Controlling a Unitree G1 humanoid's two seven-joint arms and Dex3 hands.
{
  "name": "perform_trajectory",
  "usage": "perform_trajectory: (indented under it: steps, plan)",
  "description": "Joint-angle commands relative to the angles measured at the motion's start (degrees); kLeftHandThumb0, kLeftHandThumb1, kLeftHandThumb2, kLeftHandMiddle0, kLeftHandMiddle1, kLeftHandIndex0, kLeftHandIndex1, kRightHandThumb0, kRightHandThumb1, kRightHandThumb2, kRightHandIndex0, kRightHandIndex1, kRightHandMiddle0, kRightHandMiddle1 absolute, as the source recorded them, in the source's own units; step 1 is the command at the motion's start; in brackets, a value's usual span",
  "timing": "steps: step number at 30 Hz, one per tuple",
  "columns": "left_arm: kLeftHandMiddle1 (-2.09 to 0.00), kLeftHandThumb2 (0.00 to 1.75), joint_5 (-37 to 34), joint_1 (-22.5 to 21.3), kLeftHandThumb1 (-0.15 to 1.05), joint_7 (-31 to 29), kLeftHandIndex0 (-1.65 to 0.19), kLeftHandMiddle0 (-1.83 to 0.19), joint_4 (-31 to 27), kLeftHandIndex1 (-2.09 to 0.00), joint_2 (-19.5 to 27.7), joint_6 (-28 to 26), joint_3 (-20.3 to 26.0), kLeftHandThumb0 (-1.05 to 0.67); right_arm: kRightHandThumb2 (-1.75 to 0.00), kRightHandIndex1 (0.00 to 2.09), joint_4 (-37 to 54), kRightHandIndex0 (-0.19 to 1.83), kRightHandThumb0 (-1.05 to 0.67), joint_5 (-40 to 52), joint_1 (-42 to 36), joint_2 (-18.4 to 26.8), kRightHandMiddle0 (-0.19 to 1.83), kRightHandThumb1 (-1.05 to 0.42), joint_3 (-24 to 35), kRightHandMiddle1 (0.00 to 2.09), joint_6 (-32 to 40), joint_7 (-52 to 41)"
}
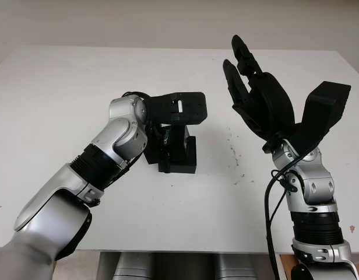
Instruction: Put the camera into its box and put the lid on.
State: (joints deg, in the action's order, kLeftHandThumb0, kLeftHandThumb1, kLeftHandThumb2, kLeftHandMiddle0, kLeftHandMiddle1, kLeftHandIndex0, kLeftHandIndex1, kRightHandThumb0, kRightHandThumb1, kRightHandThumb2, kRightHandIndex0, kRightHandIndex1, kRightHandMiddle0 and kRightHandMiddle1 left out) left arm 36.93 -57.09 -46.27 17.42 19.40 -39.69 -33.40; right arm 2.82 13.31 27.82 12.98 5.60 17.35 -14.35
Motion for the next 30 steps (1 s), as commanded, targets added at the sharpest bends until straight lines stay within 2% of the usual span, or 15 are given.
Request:
perform_trajectory:
  steps: [1,2,3,4,6,7,9,14,17,21,23,26,28,30]
  plan:
    - [-1.65,0.05,0.1,-0.7,0.91,-0.1,-0.01,-0.37,-0.7,-1.10,-0.9,-0.4,0.0,-0.20,-0.54,0.06,0.4,-0.13,-0.66,0.1,0.0,-0.1,-0.12,-1.05,0.5,0.07,-0.8,0.1]
    - [-1.65,0.05,-0.2,-0.5,0.91,0.0,0.07,-0.36,-0.9,-0.90,-1.0,-0.3,0.2,-0.19,-0.54,0.06,0.4,-0.13,-0.66,0.1,0.0,-0.2,-0.12,-1.05,0.5,0.07,-0.9,0.2]
    - [-1.66,0.05,-0.6,-0.3,0.91,0.1,0.11,-0.34,-1.0,-0.89,-1.0,0.3,0.4,-0.18,-0.54,0.06,0.2,-0.13,-0.66,0.0,0.0,-0.1,-0.12,-1.05,0.4,0.08,-1.0,0.1]
    - [-1.65,0.05,-0.8,-0.1,0.91,0.3,0.03,-0.35,-1.2,-1.17,-0.9,1.0,0.4,-0.18,-0.54,0.06,0.1,-0.13,-0.66,0.0,0.1,-0.1,-0.12,-1.05,0.4,0.07,-1.1,0.0]
    - [-1.65,0.05,-0.8,0.2,0.91,0.8,-0.08,-0.37,-1.2,-1.52,-0.7,2.5,0.2,-0.20,-0.54,0.06,0.1,-0.13,-0.66,0.1,0.2,-0.3,-0.12,-1.05,0.4,0.07,-0.9,0.3]
    - [-1.66,0.05,-0.6,0.3,0.91,1.1,-0.14,-0.40,-1.0,-1.61,-0.7,3.2,-0.1,-0.21,-0.53,0.06,0.1,-0.12,-0.66,0.2,0.3,-0.5,-0.12,-1.05,0.5,0.08,-0.9,0.4]
    - [-1.67,0.05,0.4,-0.1,0.90,0.9,-0.20,-0.42,-1.0,-1.66,-0.6,4.0,-1.1,-0.25,-0.53,0.06,0.1,-0.12,-0.66,0.2,0.3,-0.5,-0.12,-1.05,0.4,0.08,-0.8,0.6]
    - [-1.61,0.05,1.3,-0.7,0.91,0.0,-0.25,-0.38,-1.7,-1.60,-0.9,6.3,-1.8,-0.28,-0.54,0.06,-0.3,-0.13,-0.66,-0.2,0.5,-0.4,-0.13,-1.05,0.2,0.08,-1.2,0.6]
    - [-1.69,0.05,1.0,-1.1,0.90,-0.3,-0.34,-0.40,-2.0,-1.64,-1.6,7.6,-1.4,-0.27,-0.55,0.06,-0.7,-0.13,-0.66,-0.3,0.7,-0.5,-0.13,-1.05,0.0,0.08,-1.4,0.6]
    - [-1.80,0.05,1.4,-1.8,0.90,-0.7,-0.37,-0.40,-2.1,-1.66,-2.5,7.7,-1.4,-0.29,-0.54,0.06,-0.7,-0.12,-0.67,-0.4,0.9,-1.0,-0.12,-1.05,-0.1,0.08,-1.3,1.2]
    - [-1.70,0.05,1.4,-1.6,0.89,-0.6,-0.39,-0.42,-2.4,-1.62,-2.8,7.6,-1.1,-0.28,-0.53,0.06,-0.9,-0.12,-0.67,-0.4,0.9,-1.2,-0.12,-1.05,0.0,0.08,-1.6,1.4]
    - [-1.71,0.06,1.5,-1.4,0.91,-0.9,-0.38,-0.42,-2.7,-1.61,-3.1,6.6,-1.0,-0.28,-0.52,0.07,-1.2,-0.11,-0.67,-0.3,0.9,-1.2,-0.11,-1.05,0.2,0.09,-2.4,1.2]
    - [-1.73,0.06,0.7,-0.7,0.93,-0.6,-0.13,-0.47,-3.3,-1.49,-4.5,2.5,0.5,-0.27,-0.53,0.06,-1.2,-0.11,-0.65,-0.3,0.7,-0.9,-0.12,-1.05,0.2,0.09,-2.4,0.8]
    - [-1.80,0.06,-0.8,0.3,0.95,-0.2,0.00,-0.47,-4.3,-1.41,-5.8,-1.3,2.3,-0.28,-0.54,0.06,-1.1,-0.12,-0.65,-0.3,0.7,-0.8,-0.13,-1.05,0.3,0.09,-2.5,0.6]
